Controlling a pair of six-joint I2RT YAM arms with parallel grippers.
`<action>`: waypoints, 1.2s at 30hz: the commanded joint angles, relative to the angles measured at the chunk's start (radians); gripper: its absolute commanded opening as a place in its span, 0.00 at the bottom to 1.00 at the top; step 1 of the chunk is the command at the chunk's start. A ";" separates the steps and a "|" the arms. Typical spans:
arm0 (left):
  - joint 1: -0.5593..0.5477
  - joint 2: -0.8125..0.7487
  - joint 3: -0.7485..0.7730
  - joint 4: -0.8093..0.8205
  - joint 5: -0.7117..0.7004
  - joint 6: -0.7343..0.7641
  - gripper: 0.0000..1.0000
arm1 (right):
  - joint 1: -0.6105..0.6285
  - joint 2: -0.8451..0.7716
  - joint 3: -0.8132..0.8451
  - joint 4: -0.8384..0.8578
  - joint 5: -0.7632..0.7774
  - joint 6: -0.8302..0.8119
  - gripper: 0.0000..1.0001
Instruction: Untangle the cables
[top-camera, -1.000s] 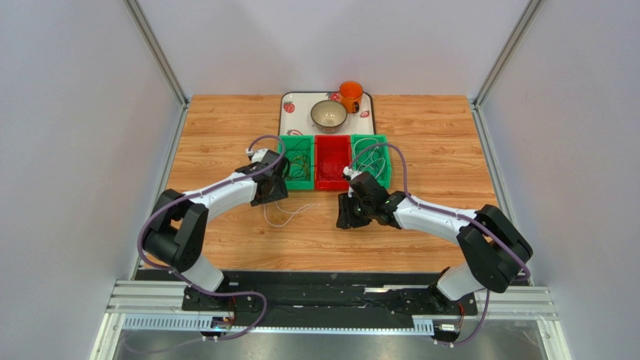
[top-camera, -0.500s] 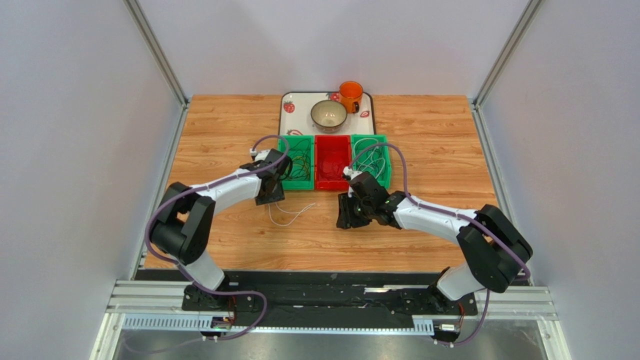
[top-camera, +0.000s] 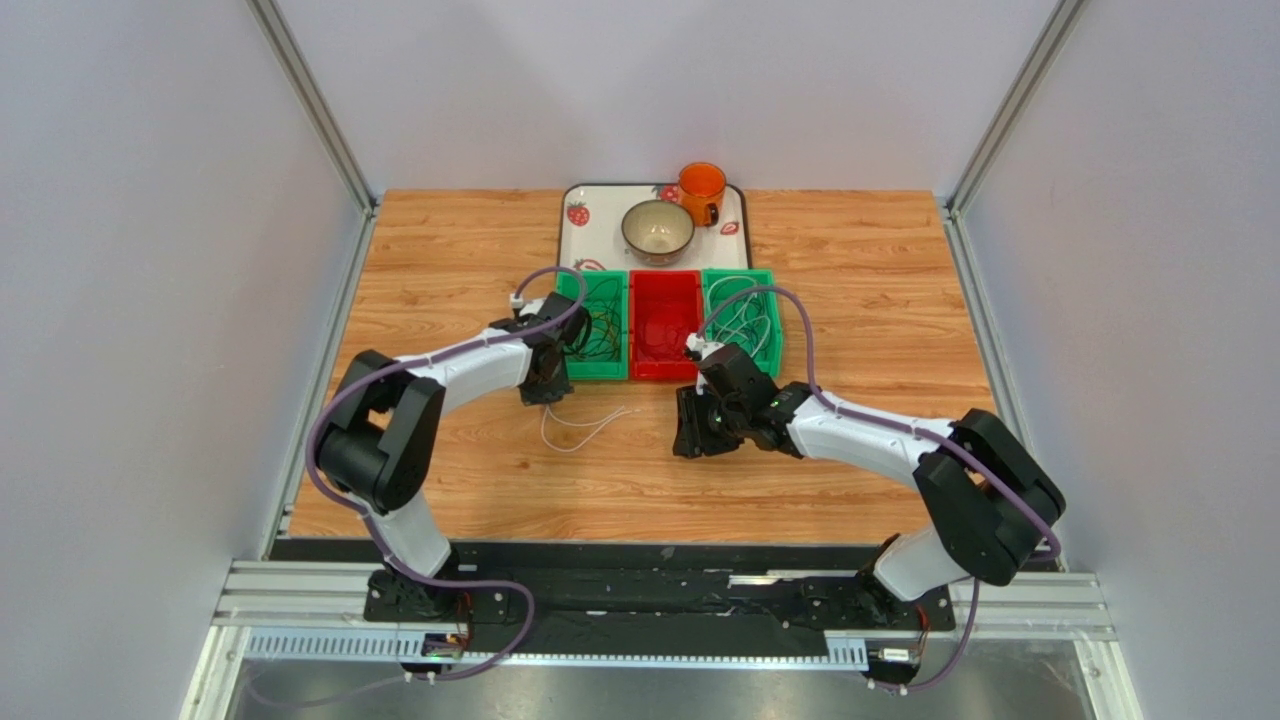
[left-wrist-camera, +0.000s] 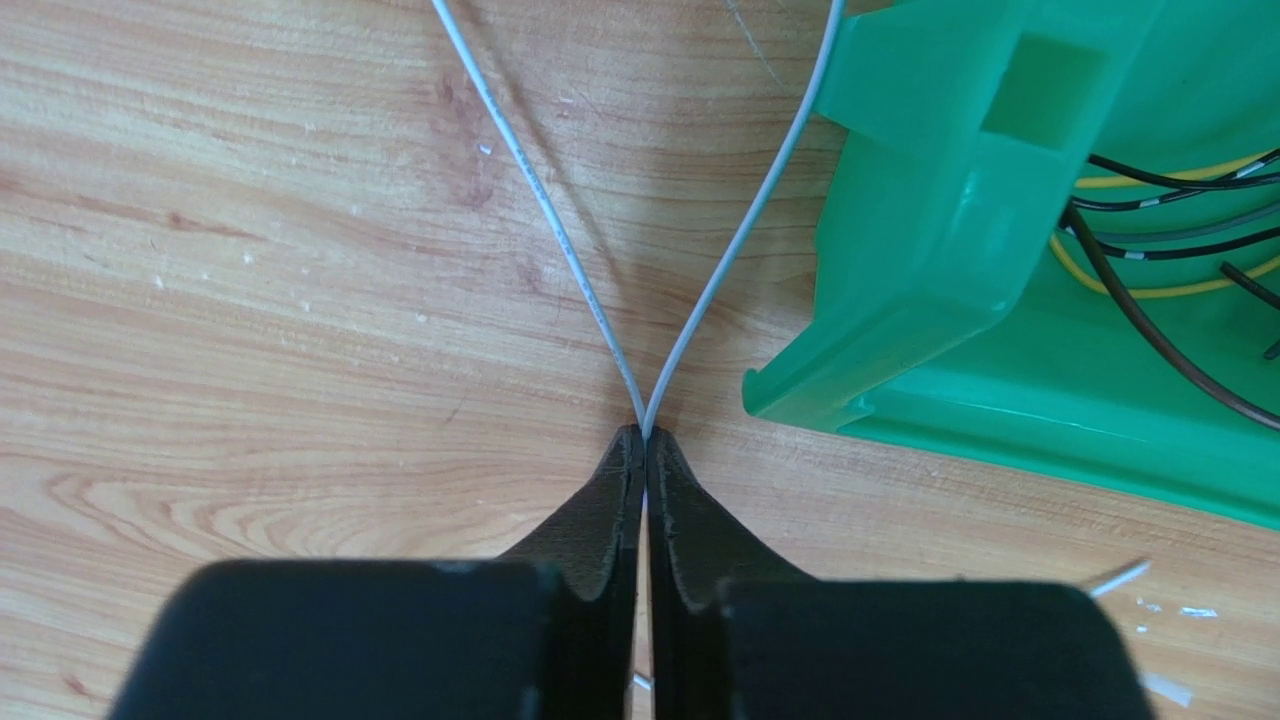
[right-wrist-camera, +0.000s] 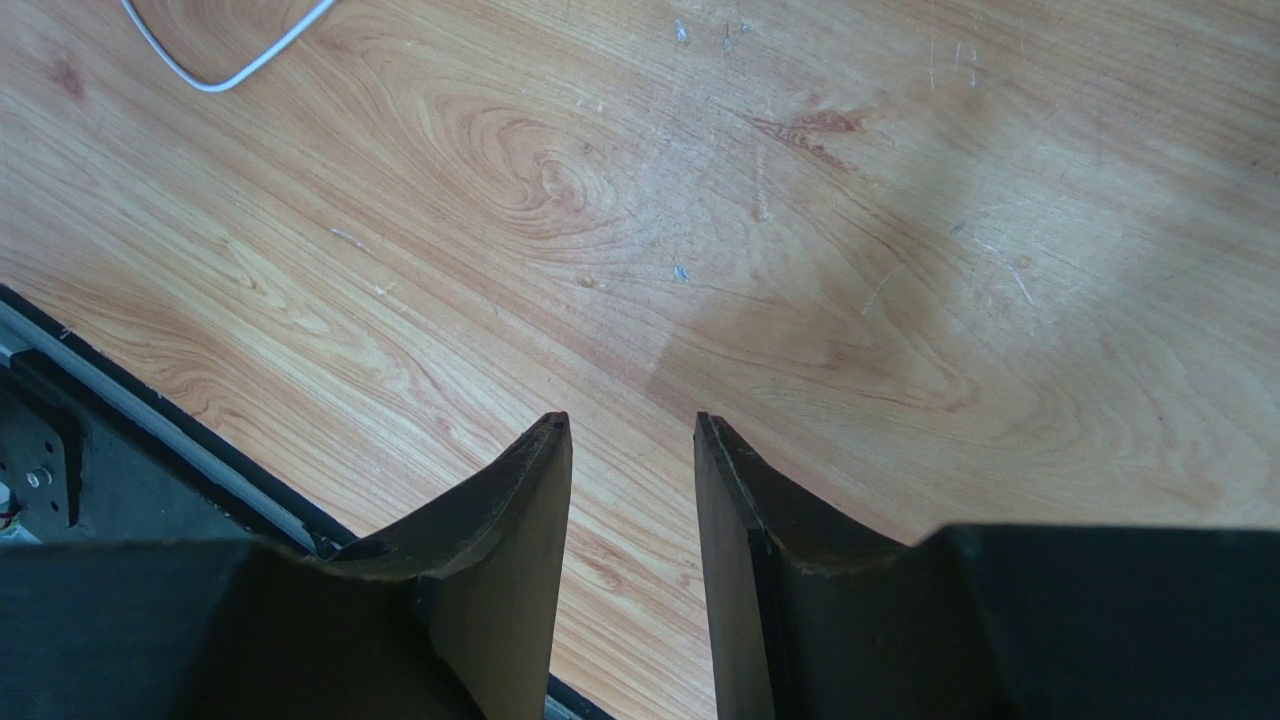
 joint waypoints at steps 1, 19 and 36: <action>-0.002 0.013 0.046 -0.025 0.006 0.011 0.00 | 0.001 -0.001 0.029 0.017 -0.001 -0.014 0.39; -0.002 -0.360 -0.069 -0.103 -0.096 0.008 0.00 | 0.002 0.010 0.033 0.018 0.000 -0.007 0.39; -0.022 -0.624 0.032 0.214 -0.057 0.210 0.00 | 0.004 0.019 0.038 0.015 0.008 0.000 0.39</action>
